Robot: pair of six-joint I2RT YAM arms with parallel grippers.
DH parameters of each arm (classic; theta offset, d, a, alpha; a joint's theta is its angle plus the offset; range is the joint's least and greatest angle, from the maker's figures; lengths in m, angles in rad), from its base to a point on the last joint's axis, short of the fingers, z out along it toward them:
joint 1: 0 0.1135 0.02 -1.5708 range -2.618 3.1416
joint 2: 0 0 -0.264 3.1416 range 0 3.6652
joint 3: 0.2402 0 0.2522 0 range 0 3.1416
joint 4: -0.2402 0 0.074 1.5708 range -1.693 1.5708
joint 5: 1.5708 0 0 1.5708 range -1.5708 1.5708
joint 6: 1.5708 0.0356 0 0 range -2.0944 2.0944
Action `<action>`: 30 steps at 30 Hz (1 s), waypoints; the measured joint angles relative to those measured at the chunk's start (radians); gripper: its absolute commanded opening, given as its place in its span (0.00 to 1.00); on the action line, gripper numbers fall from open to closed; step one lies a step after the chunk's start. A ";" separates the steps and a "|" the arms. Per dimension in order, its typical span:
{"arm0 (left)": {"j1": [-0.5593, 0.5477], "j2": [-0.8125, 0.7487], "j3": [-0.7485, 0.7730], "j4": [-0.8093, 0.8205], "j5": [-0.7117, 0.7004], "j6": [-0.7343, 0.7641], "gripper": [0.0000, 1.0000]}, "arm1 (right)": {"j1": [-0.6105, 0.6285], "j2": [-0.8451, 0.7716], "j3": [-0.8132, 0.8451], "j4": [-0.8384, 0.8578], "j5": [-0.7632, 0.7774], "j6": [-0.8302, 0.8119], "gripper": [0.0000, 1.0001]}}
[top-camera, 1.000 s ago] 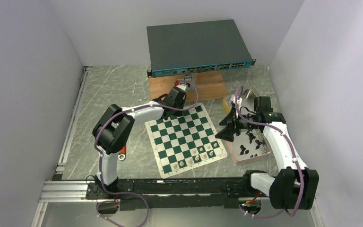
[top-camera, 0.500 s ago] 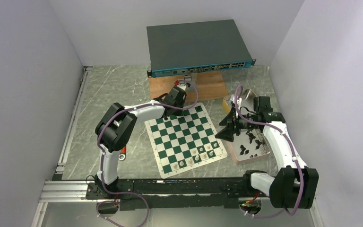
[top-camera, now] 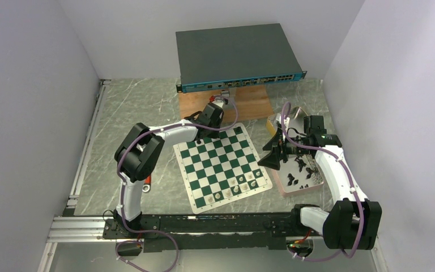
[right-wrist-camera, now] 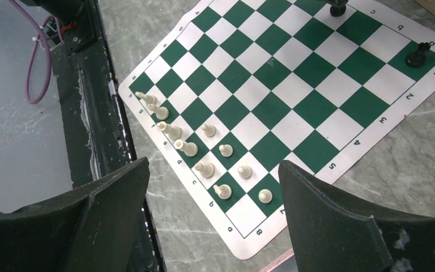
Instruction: Set up the chess pieces on the board
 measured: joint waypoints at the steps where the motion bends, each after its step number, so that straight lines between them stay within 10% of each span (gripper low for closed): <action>1: 0.000 0.000 0.000 -0.001 0.000 0.000 0.09 | 0.000 0.000 0.000 0.000 0.000 0.000 0.87; 20: 0.000 0.000 0.000 -0.018 0.000 0.003 0.10 | 0.000 0.000 0.000 0.000 0.000 0.000 0.87; 30: 0.000 0.000 0.000 -0.019 0.000 0.003 0.28 | 0.000 0.002 0.000 -0.001 0.000 -0.002 0.87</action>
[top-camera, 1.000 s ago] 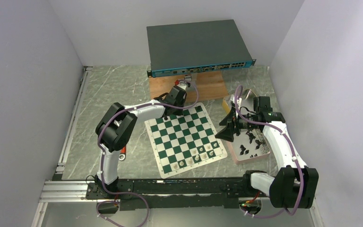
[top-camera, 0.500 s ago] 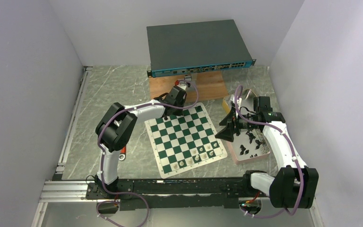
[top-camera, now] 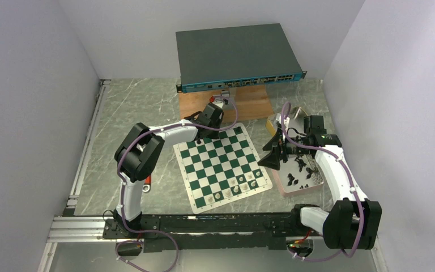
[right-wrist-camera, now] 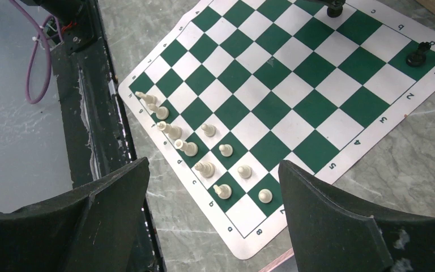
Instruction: Set up the chess pieces on the board
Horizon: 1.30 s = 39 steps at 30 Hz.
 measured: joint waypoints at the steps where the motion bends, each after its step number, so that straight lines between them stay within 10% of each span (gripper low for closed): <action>1: 0.000 0.001 0.000 0.000 0.000 0.000 0.30 | 0.000 0.000 0.000 0.000 0.000 0.000 0.87; 25: 0.000 -0.061 -0.050 -0.010 0.080 0.050 0.92 | 0.000 0.000 0.000 -0.020 0.007 -0.024 0.87; 39: -0.113 -0.439 -0.331 0.077 0.115 0.105 1.00 | -0.116 -0.051 0.014 -0.122 0.023 -0.162 0.87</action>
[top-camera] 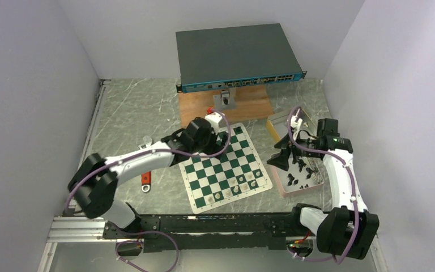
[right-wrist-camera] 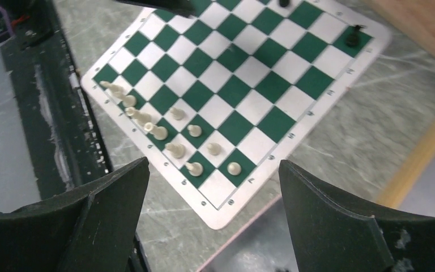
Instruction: Set up the chess pieces on the board
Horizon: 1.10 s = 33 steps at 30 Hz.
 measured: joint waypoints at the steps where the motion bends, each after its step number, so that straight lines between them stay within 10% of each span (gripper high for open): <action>1: -0.011 -0.051 -0.038 0.012 -0.002 0.000 1.00 | -0.026 -0.008 0.003 -0.003 0.000 -0.005 0.88; 16: 0.026 -0.616 -0.409 0.126 -0.062 -0.061 1.00 | -0.121 -0.015 0.021 -0.016 0.190 -0.034 0.88; 33: 0.045 -0.669 -0.432 0.063 0.000 -0.042 1.00 | -0.148 0.036 -0.028 0.175 0.529 0.315 0.71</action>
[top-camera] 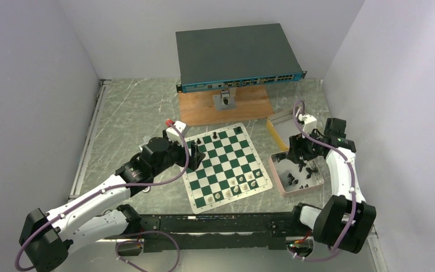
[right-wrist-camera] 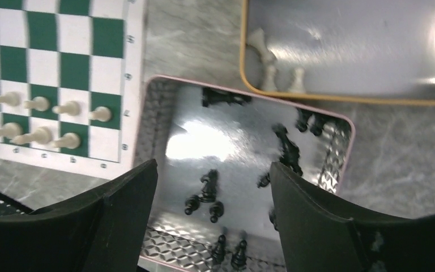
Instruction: Set up the chess pieces on the board
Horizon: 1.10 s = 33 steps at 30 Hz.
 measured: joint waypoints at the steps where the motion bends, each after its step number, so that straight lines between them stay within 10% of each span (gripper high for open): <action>1: 0.000 0.000 0.000 -0.002 0.001 0.000 1.00 | -0.003 0.008 -0.005 0.007 0.031 0.007 0.68; 20: 0.000 0.045 0.000 -0.016 0.013 0.005 1.00 | -0.004 0.156 -0.089 0.093 0.316 0.047 0.42; 33: 0.000 0.060 0.000 -0.021 0.019 0.008 1.00 | 0.002 0.151 -0.085 0.080 0.087 0.009 0.40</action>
